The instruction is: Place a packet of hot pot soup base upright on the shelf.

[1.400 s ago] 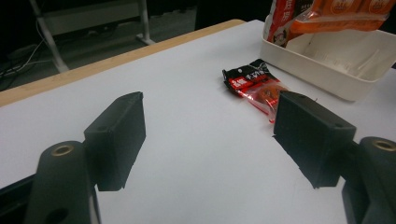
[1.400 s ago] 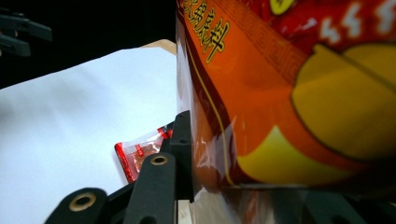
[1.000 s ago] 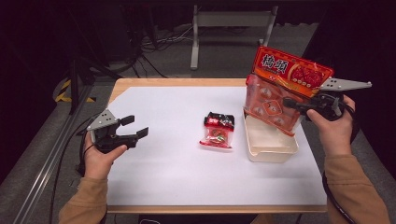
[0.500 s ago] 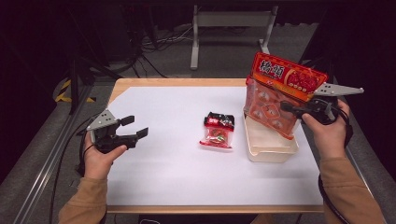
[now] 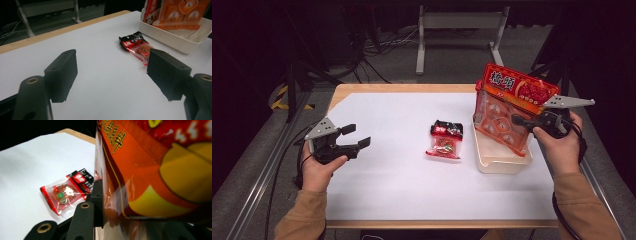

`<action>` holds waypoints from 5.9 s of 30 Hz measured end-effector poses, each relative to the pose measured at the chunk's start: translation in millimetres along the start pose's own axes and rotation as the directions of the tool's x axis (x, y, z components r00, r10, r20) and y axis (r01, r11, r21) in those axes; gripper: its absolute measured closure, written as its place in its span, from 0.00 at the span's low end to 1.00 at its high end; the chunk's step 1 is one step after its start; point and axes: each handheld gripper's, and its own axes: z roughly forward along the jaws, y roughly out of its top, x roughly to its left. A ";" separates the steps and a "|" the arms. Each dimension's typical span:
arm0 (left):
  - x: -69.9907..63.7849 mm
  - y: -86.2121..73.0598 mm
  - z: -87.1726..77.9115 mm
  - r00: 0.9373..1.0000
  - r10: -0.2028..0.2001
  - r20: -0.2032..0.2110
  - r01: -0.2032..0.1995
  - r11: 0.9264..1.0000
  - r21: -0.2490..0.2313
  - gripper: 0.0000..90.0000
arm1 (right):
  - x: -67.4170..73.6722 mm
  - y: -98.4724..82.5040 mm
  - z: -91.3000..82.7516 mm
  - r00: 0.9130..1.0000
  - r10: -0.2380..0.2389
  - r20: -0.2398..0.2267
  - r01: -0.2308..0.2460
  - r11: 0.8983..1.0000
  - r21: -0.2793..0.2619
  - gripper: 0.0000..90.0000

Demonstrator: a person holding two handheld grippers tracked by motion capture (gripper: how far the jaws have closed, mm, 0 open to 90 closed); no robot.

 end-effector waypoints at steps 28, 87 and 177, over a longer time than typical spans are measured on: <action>0.2 -1.2 1.3 1.000 -0.005 0.002 0.005 1.000 0.005 0.28 | -1.4 -26.1 26.5 0.999 -0.008 -0.042 0.012 0.995 0.100 0.78; -4.9 7.5 23.4 0.998 0.008 0.069 -0.008 1.000 0.011 0.27 | 19.7 -63.4 -58.3 0.998 0.063 0.026 -0.062 0.998 -0.023 0.35; -67.7 -17.2 222.9 0.953 -0.195 0.230 0.091 0.914 0.394 0.62 | 94.9 -87.6 15.6 0.928 -0.190 -0.319 0.154 0.979 -0.137 0.40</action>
